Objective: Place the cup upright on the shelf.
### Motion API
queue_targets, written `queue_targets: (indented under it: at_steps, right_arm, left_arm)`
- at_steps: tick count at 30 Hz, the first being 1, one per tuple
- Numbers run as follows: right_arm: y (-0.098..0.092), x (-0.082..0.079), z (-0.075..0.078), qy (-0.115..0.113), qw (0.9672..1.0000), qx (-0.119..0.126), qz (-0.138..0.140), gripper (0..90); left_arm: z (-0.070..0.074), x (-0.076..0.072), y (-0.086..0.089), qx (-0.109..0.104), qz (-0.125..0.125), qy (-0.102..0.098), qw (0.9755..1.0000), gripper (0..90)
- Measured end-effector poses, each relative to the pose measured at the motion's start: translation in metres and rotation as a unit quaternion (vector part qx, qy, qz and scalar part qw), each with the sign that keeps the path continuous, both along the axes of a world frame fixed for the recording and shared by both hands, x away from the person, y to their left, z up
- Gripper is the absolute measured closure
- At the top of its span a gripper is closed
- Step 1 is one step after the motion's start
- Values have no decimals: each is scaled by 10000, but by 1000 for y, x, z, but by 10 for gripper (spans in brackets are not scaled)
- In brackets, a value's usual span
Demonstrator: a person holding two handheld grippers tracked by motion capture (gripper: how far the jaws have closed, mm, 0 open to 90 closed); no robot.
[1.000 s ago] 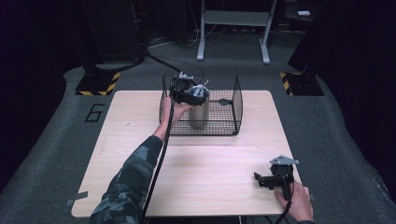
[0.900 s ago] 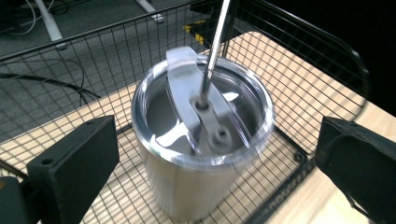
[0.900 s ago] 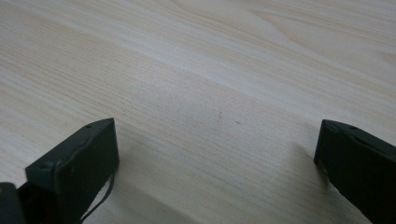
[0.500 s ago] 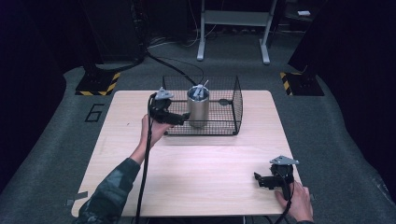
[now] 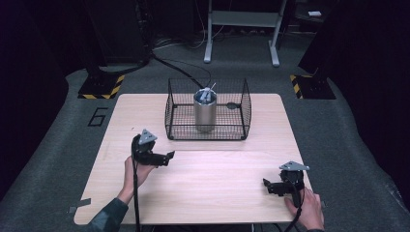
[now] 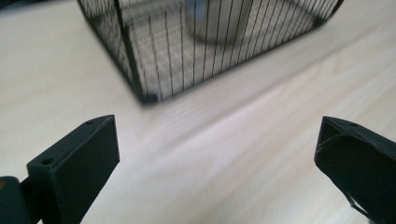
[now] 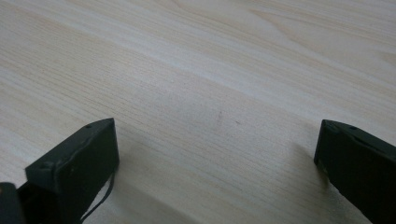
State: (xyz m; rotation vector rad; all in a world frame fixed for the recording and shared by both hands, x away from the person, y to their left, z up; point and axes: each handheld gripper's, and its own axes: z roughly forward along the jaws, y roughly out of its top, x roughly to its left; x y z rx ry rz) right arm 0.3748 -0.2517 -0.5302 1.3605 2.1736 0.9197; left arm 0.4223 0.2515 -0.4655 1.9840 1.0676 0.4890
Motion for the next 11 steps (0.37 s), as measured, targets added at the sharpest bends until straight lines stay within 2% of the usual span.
queue_targets:
  at_steps: [4,6,8,11]
  right_arm:
    - [0,0,0,3,10000,4,-3,0]
    - [0,0,0,2,10000,3,-2,0]
    - [0,0,0,1,10000,0,-2,0]
    - [0,0,0,13,10000,10,-13,0]
  left_arm:
    - [-32,-14,16,-6,171,276,9995,1]
    - [-42,-18,23,53,219,351,9991,1]
    - [-48,-22,27,116,207,434,9988,1]
    - [-53,-27,35,162,322,373,9987,0]
